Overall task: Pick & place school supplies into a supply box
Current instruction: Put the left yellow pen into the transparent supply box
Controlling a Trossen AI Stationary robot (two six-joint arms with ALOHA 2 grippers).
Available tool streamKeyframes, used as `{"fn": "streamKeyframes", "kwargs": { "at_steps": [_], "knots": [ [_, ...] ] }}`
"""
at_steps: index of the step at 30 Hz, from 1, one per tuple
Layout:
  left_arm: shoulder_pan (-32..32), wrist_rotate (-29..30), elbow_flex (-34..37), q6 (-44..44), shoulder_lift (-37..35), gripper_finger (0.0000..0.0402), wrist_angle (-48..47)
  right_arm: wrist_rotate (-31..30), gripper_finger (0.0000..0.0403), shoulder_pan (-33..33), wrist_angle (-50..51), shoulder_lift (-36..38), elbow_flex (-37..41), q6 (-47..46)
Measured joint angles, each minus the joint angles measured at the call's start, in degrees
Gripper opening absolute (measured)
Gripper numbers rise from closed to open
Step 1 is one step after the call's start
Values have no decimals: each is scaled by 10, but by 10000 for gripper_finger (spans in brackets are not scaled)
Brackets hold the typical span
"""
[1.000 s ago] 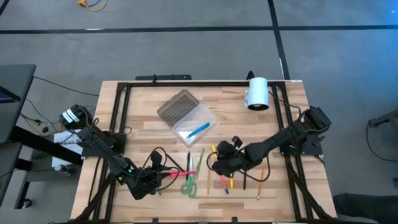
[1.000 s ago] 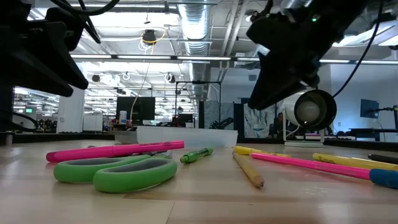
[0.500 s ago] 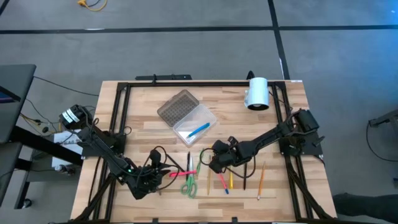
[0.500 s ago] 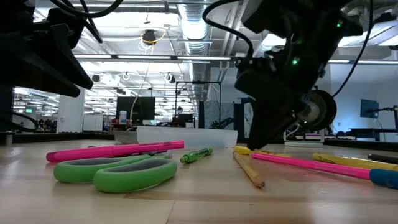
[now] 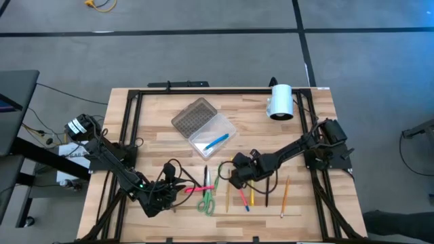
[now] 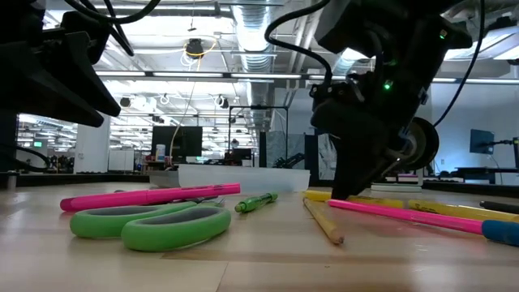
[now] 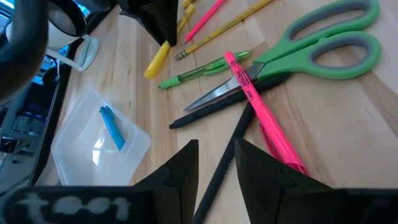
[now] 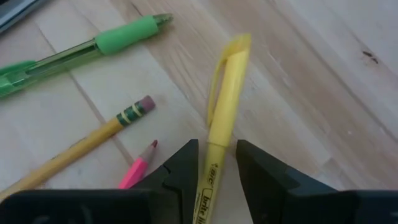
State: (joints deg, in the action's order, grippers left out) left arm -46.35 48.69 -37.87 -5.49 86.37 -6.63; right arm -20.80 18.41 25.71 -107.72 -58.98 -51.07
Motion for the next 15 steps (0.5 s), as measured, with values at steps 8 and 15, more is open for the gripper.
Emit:
{"fn": "streamKeyframes", "kwargs": {
  "at_steps": [8, 15],
  "knots": [
    [0, -10, 0, -4, 0, 96, -2, 12, 76, -5, 12, -1, 0, 40],
    [0, -10, 0, -37, 0, 96, -30, 12, 11, -5, 17, -2, 1, 95]
  ]
}}
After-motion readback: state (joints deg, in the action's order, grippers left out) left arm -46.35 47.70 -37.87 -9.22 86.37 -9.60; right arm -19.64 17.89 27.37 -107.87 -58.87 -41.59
